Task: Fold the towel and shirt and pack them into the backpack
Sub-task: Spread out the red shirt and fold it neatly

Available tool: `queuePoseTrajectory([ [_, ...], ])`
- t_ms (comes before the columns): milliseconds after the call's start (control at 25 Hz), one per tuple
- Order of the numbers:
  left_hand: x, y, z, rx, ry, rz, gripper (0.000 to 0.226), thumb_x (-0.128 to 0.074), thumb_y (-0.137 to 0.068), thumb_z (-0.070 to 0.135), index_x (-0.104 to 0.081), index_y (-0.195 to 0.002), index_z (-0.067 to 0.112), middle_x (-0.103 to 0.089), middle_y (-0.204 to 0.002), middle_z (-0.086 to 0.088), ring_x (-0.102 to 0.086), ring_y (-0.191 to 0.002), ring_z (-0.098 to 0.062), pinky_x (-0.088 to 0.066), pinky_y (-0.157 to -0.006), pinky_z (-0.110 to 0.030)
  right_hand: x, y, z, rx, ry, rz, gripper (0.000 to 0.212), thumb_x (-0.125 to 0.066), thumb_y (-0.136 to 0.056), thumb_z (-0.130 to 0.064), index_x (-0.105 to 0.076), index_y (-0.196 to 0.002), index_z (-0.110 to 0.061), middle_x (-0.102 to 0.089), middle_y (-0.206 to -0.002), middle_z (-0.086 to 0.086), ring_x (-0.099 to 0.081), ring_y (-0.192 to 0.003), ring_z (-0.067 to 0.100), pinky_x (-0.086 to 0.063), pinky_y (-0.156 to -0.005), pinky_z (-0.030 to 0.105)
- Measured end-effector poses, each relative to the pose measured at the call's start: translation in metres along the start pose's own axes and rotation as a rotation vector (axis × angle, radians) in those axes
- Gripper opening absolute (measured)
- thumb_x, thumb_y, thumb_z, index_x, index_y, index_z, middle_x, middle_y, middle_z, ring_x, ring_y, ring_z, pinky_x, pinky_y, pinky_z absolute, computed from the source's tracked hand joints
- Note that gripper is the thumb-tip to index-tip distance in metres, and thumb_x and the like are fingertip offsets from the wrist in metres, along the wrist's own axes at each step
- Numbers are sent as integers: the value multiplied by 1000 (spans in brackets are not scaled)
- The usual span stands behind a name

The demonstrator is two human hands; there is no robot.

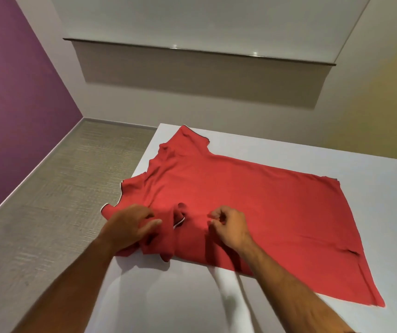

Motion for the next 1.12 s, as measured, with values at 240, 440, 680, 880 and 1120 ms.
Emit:
queuePoseTrajectory([
  [240, -2, 33, 2, -298, -74, -87, 69, -66, -75, 73, -69, -110, 14, -67, -98, 1, -62, -87, -20, -51, -76, -34, -52, -10, -36, -3, -58, -203, 30, -73, -73, -3, -73, -98, -21, -67, -85, -2, -58, -74, 13, -47, -74, 24],
  [440, -6, 30, -13, -407, -150, -28, 31, -67, -87, 42, -68, -105, 17, -67, -95, -4, -64, -79, -25, -51, -67, -33, -69, -18, -41, 155, 61, -399, 49, -44, -60, -17, -72, -100, -25, -73, -97, -8, -67, -91, 15, -54, -80, 34],
  [680, 5, 13, -29, -206, -22, 110, 26, -55, -96, 34, -70, -89, 14, -67, -83, 0, -62, -74, -21, -49, -68, -31, -61, -35, -44, 98, -65, -253, 39, -53, -66, 5, -77, -79, -22, -68, -68, -14, -62, -63, -2, -51, -75, 25],
  [880, 22, -28, -45, 428, 315, 201, 17, -64, -87, 34, -70, -77, 20, -68, -71, 7, -62, -68, -13, -44, -66, -23, -44, -71, -53, -51, -399, -182, 23, -81, -71, -4, -68, -64, -22, -56, -59, 1, -47, -55, 12, -41, -53, 27],
  [1120, -5, -59, -72, 907, 271, -87, 27, -69, -88, 32, -70, -70, 12, -71, -83, -5, -65, -87, -26, -47, -78, -28, -59, -101, -29, -529, -558, 61, 44, -73, -84, -10, -53, -45, -15, -45, -42, 6, -40, -36, 15, -41, -46, 28],
])
Point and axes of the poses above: each hand's wrist, its own y-axis away from the middle knuckle, its own x-axis out of the back of the hand, z = x × y, the point moved 2 cm from there along -y, towards the middle knuckle
